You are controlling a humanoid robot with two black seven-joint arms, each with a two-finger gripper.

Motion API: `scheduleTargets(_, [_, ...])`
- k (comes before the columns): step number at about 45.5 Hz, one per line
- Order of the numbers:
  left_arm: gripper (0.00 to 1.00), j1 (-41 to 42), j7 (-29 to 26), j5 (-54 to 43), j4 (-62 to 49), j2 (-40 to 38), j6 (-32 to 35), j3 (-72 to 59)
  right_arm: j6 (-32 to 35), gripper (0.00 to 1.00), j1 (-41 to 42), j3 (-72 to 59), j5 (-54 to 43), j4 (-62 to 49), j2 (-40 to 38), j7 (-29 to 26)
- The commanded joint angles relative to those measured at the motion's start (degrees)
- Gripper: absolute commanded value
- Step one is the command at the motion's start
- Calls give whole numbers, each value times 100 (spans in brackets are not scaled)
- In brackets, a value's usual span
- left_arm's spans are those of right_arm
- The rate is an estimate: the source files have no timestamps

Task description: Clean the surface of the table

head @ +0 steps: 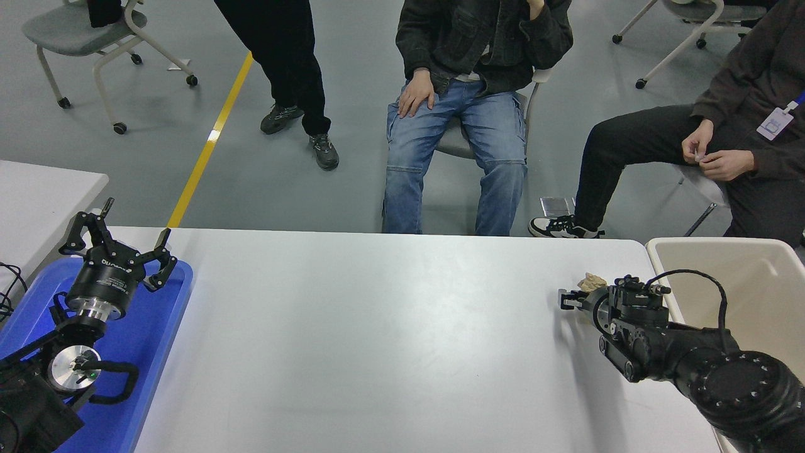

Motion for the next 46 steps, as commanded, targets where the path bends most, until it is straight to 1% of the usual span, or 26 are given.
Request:
scheduleTargets(1, [100,0,-1,0,-3,0,0,-9,150,0,48,45,21,-2,-34,175])
scheduleTargets(21, [100,0,8,0,6,0,0,0,545,0,364,98,83,41,-289,535])
scheduleTargets(27, [100,0,8,0,6,0,0,0,791,0,461,89,329,59,-359,702])
scheduleTargets(34, [100,0,8,0,6,9,9,0,976,0,531,89,373,120,-465,983])
scheduleTargets(39, [100,0,8,0,6,9,0,0,994,0,759,98,408,532,-710,1071])
scheduleTargets(46, [100,0,8,0,6,9,0,0,889,0,1251,256,812,1850,-1308,1001])
